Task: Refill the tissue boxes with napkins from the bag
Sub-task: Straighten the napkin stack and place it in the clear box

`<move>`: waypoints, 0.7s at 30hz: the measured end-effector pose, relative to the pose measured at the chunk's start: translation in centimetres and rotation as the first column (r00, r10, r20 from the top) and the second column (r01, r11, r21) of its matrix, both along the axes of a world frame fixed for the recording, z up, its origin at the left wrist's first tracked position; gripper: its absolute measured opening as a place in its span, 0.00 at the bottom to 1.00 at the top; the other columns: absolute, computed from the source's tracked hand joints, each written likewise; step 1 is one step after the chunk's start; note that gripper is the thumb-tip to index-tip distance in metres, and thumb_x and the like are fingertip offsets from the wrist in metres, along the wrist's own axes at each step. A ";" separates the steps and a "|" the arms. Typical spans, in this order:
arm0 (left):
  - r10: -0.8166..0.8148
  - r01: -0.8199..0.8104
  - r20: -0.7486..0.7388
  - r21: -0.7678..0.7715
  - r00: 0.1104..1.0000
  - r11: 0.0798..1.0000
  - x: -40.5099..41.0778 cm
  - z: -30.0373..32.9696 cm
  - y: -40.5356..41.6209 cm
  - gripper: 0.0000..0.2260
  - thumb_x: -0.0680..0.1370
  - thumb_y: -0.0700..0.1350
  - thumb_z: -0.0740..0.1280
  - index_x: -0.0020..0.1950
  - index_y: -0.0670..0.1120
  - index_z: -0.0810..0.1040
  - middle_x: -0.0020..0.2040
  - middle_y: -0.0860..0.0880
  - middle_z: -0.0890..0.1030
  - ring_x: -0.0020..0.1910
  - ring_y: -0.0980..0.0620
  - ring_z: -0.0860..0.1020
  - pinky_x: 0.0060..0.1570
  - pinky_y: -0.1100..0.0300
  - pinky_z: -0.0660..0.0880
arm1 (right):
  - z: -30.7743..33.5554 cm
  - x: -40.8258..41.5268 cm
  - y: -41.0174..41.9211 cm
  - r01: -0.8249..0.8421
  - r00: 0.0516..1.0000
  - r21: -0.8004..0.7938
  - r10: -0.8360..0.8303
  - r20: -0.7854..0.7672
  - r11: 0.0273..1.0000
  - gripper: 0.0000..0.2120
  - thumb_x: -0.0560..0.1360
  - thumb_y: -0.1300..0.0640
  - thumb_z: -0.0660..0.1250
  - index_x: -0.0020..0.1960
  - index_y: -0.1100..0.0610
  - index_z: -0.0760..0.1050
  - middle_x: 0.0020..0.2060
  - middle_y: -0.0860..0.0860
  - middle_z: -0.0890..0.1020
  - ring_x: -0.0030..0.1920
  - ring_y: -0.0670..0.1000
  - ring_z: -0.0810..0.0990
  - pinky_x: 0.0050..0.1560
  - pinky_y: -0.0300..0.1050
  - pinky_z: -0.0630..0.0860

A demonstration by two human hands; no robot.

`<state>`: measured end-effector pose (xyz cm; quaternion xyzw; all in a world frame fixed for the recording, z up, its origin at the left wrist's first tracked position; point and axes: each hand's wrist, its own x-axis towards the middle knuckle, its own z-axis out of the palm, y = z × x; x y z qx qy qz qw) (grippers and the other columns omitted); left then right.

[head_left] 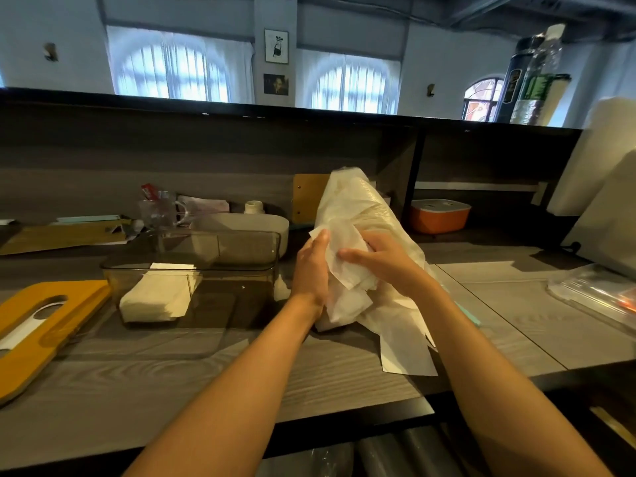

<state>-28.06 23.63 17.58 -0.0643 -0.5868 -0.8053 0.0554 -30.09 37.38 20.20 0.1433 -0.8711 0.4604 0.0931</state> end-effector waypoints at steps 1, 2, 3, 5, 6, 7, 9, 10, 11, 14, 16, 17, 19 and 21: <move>0.009 -0.009 0.006 0.014 1.000 1.000 0.1 0.1 -0.1 0.21 0.81 0.61 0.57 0.67 0.52 0.75 0.59 0.45 0.82 0.57 0.45 0.81 0.59 0.42 0.78 | 0.0 0.0 0.0 0.000 1.000 -0.016 0.000 -0.003 1.000 0.15 0.73 0.45 0.72 0.56 0.49 0.76 0.48 0.46 0.80 0.49 0.46 0.79 0.46 0.37 0.76; 0.007 -0.007 0.015 0.035 1.000 0.999 0.1 0.2 -0.2 0.23 0.79 0.63 0.59 0.68 0.52 0.75 0.60 0.45 0.81 0.58 0.44 0.81 0.59 0.41 0.78 | 0.1 0.1 0.1 0.005 1.000 -0.044 -0.005 -0.008 0.999 0.13 0.73 0.46 0.72 0.55 0.49 0.75 0.48 0.45 0.79 0.50 0.46 0.78 0.47 0.38 0.76; -0.011 0.009 0.033 0.059 0.999 0.998 0.1 0.2 -0.3 0.26 0.76 0.65 0.62 0.67 0.52 0.76 0.60 0.44 0.81 0.58 0.43 0.81 0.59 0.41 0.78 | 0.2 0.2 0.2 0.019 1.000 -0.085 -0.019 -0.005 0.996 0.13 0.74 0.46 0.72 0.55 0.48 0.74 0.47 0.44 0.78 0.50 0.46 0.77 0.47 0.39 0.76; -0.076 0.068 0.073 0.108 0.994 0.992 -0.2 0.1 -0.5 0.28 0.72 0.65 0.67 0.67 0.52 0.77 0.62 0.43 0.81 0.60 0.42 0.80 0.60 0.40 0.77 | 0.5 0.3 0.4 0.084 0.996 -0.221 -0.080 0.028 0.972 0.15 0.74 0.48 0.72 0.57 0.48 0.72 0.47 0.43 0.76 0.50 0.47 0.75 0.50 0.43 0.74; -0.089 0.081 0.071 0.113 0.993 0.990 -0.1 0.3 -0.6 0.24 0.74 0.60 0.68 0.68 0.52 0.76 0.64 0.43 0.79 0.61 0.42 0.79 0.61 0.40 0.76 | 0.5 0.2 0.5 0.118 0.993 -0.292 -0.108 0.049 0.949 0.17 0.74 0.48 0.72 0.59 0.48 0.71 0.48 0.45 0.76 0.51 0.48 0.75 0.51 0.45 0.74; -0.092 0.085 0.066 0.102 0.994 0.991 -0.1 0.5 -0.7 0.19 0.77 0.51 0.67 0.68 0.52 0.75 0.64 0.44 0.78 0.61 0.42 0.78 0.61 0.42 0.77 | 0.5 0.0 0.6 0.135 0.991 -0.344 -0.121 0.061 0.929 0.18 0.74 0.49 0.73 0.61 0.50 0.72 0.50 0.47 0.77 0.53 0.50 0.76 0.53 0.48 0.75; -0.099 0.094 0.061 0.082 0.993 0.992 -0.4 0.4 -0.8 0.21 0.80 0.36 0.62 0.70 0.53 0.71 0.65 0.44 0.77 0.61 0.42 0.78 0.56 0.46 0.80 | 0.4 -0.2 0.7 0.155 0.988 -0.397 -0.130 0.089 0.905 0.23 0.72 0.48 0.74 0.64 0.53 0.73 0.56 0.52 0.78 0.57 0.54 0.77 0.56 0.53 0.77; -0.109 0.103 0.068 0.077 0.992 0.992 -0.5 0.4 -0.9 0.24 0.80 0.32 0.59 0.71 0.53 0.71 0.65 0.44 0.76 0.60 0.42 0.78 0.51 0.49 0.81 | 0.3 -0.4 0.8 0.180 0.983 -0.412 -0.142 0.120 0.893 0.26 0.71 0.48 0.75 0.66 0.54 0.73 0.57 0.53 0.78 0.57 0.55 0.77 0.56 0.54 0.78; -0.117 0.110 0.077 0.089 0.990 0.990 -0.5 0.4 -0.9 0.24 0.80 0.30 0.57 0.71 0.53 0.72 0.65 0.43 0.76 0.59 0.41 0.79 0.47 0.50 0.82 | 0.2 -0.5 0.9 0.214 0.975 -0.425 -0.164 0.152 0.879 0.28 0.71 0.47 0.75 0.67 0.55 0.72 0.57 0.54 0.78 0.57 0.55 0.77 0.54 0.53 0.78; -0.086 0.066 0.115 0.169 0.990 0.983 -0.4 0.5 -0.7 0.21 0.82 0.31 0.56 0.68 0.50 0.74 0.64 0.43 0.78 0.57 0.43 0.81 0.44 0.52 0.83 | 0.5 -0.4 1.1 0.262 0.965 -0.509 -0.210 0.159 0.820 0.23 0.73 0.48 0.73 0.65 0.56 0.75 0.54 0.53 0.80 0.57 0.57 0.78 0.56 0.55 0.78; -0.077 0.048 0.106 0.252 0.991 0.967 -0.5 0.4 -0.8 0.20 0.83 0.33 0.57 0.73 0.47 0.70 0.63 0.43 0.80 0.56 0.45 0.82 0.47 0.52 0.83 | 1.0 0.2 1.3 0.128 0.992 -0.657 -0.104 0.075 0.743 0.14 0.76 0.50 0.69 0.59 0.54 0.77 0.52 0.53 0.81 0.56 0.57 0.80 0.55 0.55 0.80; -0.068 0.041 0.091 0.272 0.993 0.961 -0.8 0.3 -0.8 0.20 0.83 0.35 0.58 0.74 0.47 0.69 0.62 0.45 0.81 0.56 0.46 0.83 0.51 0.51 0.82 | 1.2 0.7 1.3 0.035 0.999 -0.726 -0.010 0.039 0.687 0.12 0.77 0.51 0.66 0.59 0.53 0.76 0.51 0.53 0.81 0.54 0.55 0.81 0.50 0.51 0.81; -0.046 0.023 0.069 0.293 0.997 0.956 -0.8 0.5 -0.9 0.21 0.82 0.37 0.62 0.75 0.48 0.67 0.59 0.48 0.82 0.56 0.47 0.83 0.57 0.49 0.80 | 1.6 1.6 0.9 -0.081 0.983 -0.805 0.179 0.032 0.588 0.17 0.77 0.48 0.66 0.62 0.54 0.73 0.51 0.53 0.81 0.51 0.51 0.82 0.44 0.45 0.81; -0.041 0.016 0.067 0.337 0.997 0.942 -1.1 0.5 -1.0 0.21 0.81 0.40 0.65 0.75 0.49 0.68 0.56 0.50 0.82 0.56 0.47 0.82 0.59 0.46 0.78 | 1.6 2.0 0.0 -0.070 0.966 -0.770 0.235 0.106 0.635 0.22 0.72 0.47 0.71 0.63 0.52 0.72 0.55 0.53 0.80 0.54 0.52 0.81 0.48 0.46 0.80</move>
